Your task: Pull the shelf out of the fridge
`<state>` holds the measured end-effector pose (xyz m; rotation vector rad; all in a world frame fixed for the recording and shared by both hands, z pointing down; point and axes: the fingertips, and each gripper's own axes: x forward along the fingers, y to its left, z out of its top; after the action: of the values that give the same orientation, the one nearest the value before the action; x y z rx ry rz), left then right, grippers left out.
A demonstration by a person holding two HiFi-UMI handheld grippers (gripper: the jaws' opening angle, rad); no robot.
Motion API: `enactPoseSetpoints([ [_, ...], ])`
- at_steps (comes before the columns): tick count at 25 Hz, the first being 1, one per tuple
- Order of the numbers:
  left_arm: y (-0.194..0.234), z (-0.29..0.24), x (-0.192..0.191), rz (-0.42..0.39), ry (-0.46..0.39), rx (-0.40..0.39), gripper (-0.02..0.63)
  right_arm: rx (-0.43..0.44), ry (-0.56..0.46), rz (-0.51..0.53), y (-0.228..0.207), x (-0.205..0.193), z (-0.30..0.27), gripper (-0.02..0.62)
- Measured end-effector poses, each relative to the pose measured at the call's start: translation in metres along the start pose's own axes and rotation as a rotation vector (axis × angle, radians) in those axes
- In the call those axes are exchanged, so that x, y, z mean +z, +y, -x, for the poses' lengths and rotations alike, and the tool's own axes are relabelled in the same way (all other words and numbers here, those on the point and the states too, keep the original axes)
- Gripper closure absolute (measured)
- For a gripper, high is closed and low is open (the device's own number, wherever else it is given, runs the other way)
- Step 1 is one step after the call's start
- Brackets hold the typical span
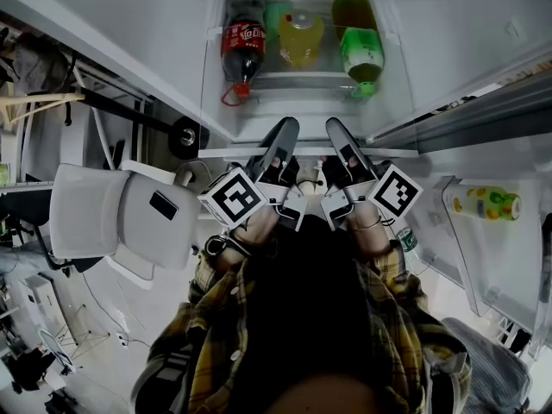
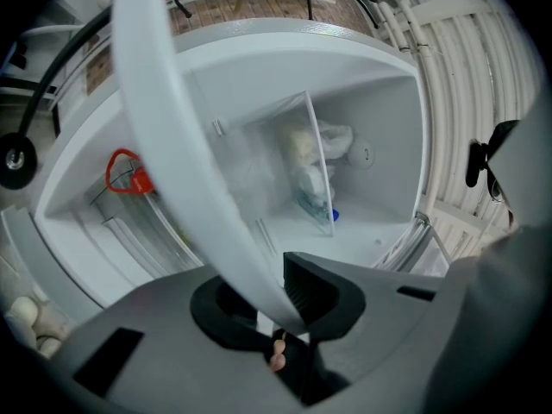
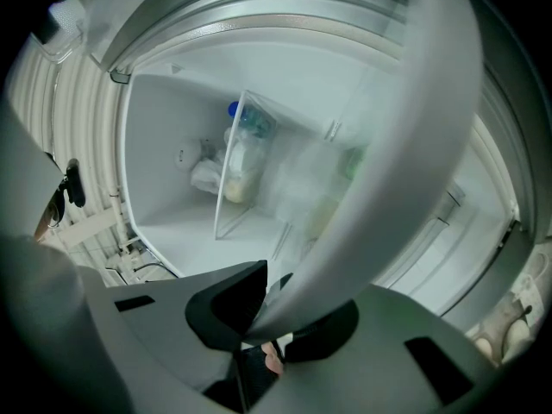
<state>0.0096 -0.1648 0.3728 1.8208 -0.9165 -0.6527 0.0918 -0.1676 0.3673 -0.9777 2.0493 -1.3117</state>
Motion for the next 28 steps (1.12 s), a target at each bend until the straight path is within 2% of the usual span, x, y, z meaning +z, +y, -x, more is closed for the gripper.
enactPoseSetpoints([
  [18, 0.0019, 0.0054, -0.0039, -0.002, -0.003, 0.011, 0.543, 0.004, 0.005, -0.002, 0.0009, -0.0021, 0.0051, 0.531],
  [20, 0.0048, 0.0073, -0.0043, -0.001, 0.003, 0.044, 0.543, 0.005, 0.007, -0.002, 0.0005, -0.0022, 0.0049, 0.531],
  [26, 0.0074, 0.0091, -0.0047, 0.004, 0.007, 0.073, 0.543, 0.007, 0.009, -0.003, 0.0009, -0.0018, 0.0045, 0.531],
  [28, 0.0046, 0.0078, -0.0041, 0.008, 0.001, 0.053, 0.543, 0.007, 0.009, -0.004, 0.0014, -0.0018, 0.0044, 0.531],
])
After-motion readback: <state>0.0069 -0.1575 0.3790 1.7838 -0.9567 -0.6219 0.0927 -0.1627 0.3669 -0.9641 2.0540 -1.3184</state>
